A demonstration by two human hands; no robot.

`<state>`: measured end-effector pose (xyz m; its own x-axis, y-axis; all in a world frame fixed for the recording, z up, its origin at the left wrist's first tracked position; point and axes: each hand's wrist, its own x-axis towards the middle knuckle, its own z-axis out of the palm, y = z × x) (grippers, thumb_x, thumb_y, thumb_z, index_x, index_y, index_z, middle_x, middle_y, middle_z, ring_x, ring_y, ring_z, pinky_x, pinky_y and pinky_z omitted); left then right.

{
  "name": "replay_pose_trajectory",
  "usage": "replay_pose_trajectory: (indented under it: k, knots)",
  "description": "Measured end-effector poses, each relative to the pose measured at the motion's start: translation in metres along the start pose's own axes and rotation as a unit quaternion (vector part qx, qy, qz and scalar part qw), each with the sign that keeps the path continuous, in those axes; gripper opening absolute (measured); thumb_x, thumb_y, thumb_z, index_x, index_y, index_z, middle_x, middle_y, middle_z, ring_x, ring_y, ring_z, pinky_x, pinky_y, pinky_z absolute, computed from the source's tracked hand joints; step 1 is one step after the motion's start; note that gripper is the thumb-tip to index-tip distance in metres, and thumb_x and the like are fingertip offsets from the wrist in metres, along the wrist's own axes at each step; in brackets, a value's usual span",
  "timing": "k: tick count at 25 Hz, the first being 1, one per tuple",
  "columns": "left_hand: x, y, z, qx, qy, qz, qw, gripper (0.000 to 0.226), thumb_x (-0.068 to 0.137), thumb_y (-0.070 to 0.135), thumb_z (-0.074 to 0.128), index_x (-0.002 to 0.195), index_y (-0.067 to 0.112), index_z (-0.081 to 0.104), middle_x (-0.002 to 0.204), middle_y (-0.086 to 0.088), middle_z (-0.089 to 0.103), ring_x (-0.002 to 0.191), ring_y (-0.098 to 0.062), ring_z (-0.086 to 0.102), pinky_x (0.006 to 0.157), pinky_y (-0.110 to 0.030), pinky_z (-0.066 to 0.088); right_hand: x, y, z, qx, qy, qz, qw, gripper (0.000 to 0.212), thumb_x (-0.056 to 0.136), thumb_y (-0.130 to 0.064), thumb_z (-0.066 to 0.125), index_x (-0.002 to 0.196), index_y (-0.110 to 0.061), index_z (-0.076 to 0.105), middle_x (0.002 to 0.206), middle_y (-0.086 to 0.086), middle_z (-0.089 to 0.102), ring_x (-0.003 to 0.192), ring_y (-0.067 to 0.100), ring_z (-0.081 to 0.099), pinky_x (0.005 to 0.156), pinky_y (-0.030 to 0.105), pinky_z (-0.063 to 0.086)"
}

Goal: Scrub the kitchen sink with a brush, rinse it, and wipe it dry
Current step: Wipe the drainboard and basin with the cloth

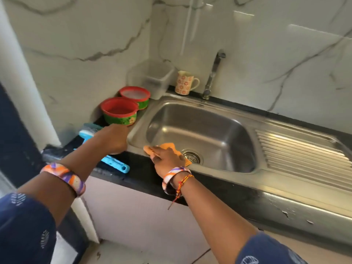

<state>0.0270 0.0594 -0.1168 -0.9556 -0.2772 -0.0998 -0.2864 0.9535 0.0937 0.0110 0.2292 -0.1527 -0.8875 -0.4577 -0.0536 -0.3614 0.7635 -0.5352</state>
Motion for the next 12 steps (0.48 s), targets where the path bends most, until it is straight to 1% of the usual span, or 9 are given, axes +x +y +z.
replay_pose_trajectory:
  k: [1, 3, 5, 6, 7, 8, 10, 11, 12]
  knots:
    - [-0.004, 0.0, 0.0, -0.005, 0.0, -0.011, 1.0, 0.033, 0.088, 0.01, 0.05, 0.119, 0.003, 0.057, 0.124, -0.02, 0.058, 0.115, -0.036, 0.056, 0.092, -0.038, 0.046, 0.006, -0.01, 0.003, 0.101, -0.006, -0.005, 0.995, 0.032, 0.095, -0.04, 0.046, 0.123, -0.035, 0.06, 0.129, -0.002, 0.057, 0.12, 0.02, 0.052, 0.104, 0.036, 0.039]
    - [-0.008, 0.002, -0.001, -0.007, 0.0, -0.027, 1.0, 0.032, 0.087, 0.007, 0.049, 0.118, 0.002, 0.057, 0.123, -0.02, 0.058, 0.115, -0.036, 0.057, 0.091, -0.038, 0.046, 0.024, 0.006, 0.0, 0.335, -0.061, 0.02, 0.94, 0.034, 0.094, -0.033, 0.053, 0.122, -0.019, 0.063, 0.122, 0.003, 0.064, 0.107, 0.014, 0.058, 0.095, 0.025, 0.044]
    - [-0.009, 0.01, -0.002, -0.003, -0.008, -0.047, 0.999, 0.033, 0.088, 0.008, 0.049, 0.119, 0.002, 0.057, 0.124, -0.019, 0.057, 0.114, -0.034, 0.057, 0.092, -0.036, 0.047, 0.037, 0.046, -0.019, 0.534, -0.112, 0.063, 0.835, 0.044, 0.093, -0.015, 0.052, 0.135, -0.003, 0.047, 0.124, 0.015, 0.062, 0.113, 0.022, 0.056, 0.102, 0.035, 0.044]
    - [-0.008, 0.016, -0.002, 0.003, -0.016, -0.059, 0.998, 0.033, 0.088, 0.01, 0.05, 0.12, 0.002, 0.056, 0.125, -0.018, 0.057, 0.115, -0.033, 0.056, 0.092, -0.036, 0.047, 0.039, 0.068, -0.033, 0.601, -0.102, 0.081, 0.789, 0.056, 0.086, -0.015, 0.059, 0.137, -0.001, 0.041, 0.124, 0.018, 0.061, 0.118, 0.028, 0.055, 0.104, 0.042, 0.043]
    - [-0.006, 0.024, -0.002, 0.016, -0.025, -0.069, 0.997, 0.035, 0.089, 0.014, 0.051, 0.123, 0.003, 0.055, 0.127, -0.017, 0.056, 0.116, -0.032, 0.056, 0.093, -0.035, 0.047, 0.032, 0.083, -0.057, 0.637, -0.085, 0.07, 0.763, 0.073, 0.072, -0.022, 0.073, 0.136, -0.002, 0.043, 0.123, 0.019, 0.062, 0.117, 0.032, 0.056, 0.1, 0.045, 0.046]
    - [-0.004, 0.034, 0.0, 0.031, -0.037, -0.077, 0.996, 0.037, 0.09, 0.017, 0.052, 0.125, 0.005, 0.054, 0.129, -0.016, 0.055, 0.117, -0.031, 0.055, 0.095, -0.036, 0.047, 0.028, 0.101, -0.079, 0.65, -0.076, 0.043, 0.755, 0.088, 0.055, -0.031, 0.085, 0.13, -0.004, 0.049, 0.118, 0.018, 0.065, 0.11, 0.03, 0.062, 0.093, 0.042, 0.052]
    - [-0.001, 0.058, 0.006, 0.056, -0.06, -0.085, 0.993, 0.041, 0.089, 0.022, 0.053, 0.128, 0.008, 0.053, 0.132, -0.014, 0.053, 0.12, -0.03, 0.053, 0.098, -0.039, 0.046, 0.002, 0.13, -0.127, 0.601, -0.065, -0.018, 0.797, 0.105, 0.033, -0.046, 0.092, 0.124, -0.009, 0.055, 0.106, 0.005, 0.071, 0.093, 0.016, 0.068, 0.081, 0.026, 0.057]
    - [0.002, 0.074, 0.01, 0.064, -0.069, -0.082, 0.992, 0.042, 0.089, 0.023, 0.053, 0.129, 0.008, 0.052, 0.132, -0.013, 0.053, 0.121, -0.03, 0.052, 0.1, -0.04, 0.045, -0.013, 0.142, -0.147, 0.541, -0.053, -0.046, 0.838, 0.101, 0.04, -0.051, 0.089, 0.126, -0.011, 0.053, 0.11, 0.002, 0.069, 0.092, 0.007, 0.066, 0.082, 0.017, 0.054]
    - [0.006, 0.089, 0.013, 0.069, -0.074, -0.075, 0.992, 0.043, 0.089, 0.025, 0.053, 0.129, 0.008, 0.052, 0.133, -0.012, 0.053, 0.122, -0.029, 0.052, 0.1, -0.041, 0.044, -0.03, 0.158, -0.161, 0.47, -0.056, -0.064, 0.879, 0.088, 0.057, -0.05, 0.081, 0.13, -0.012, 0.049, 0.121, 0.003, 0.064, 0.095, -0.001, 0.062, 0.084, 0.009, 0.049]
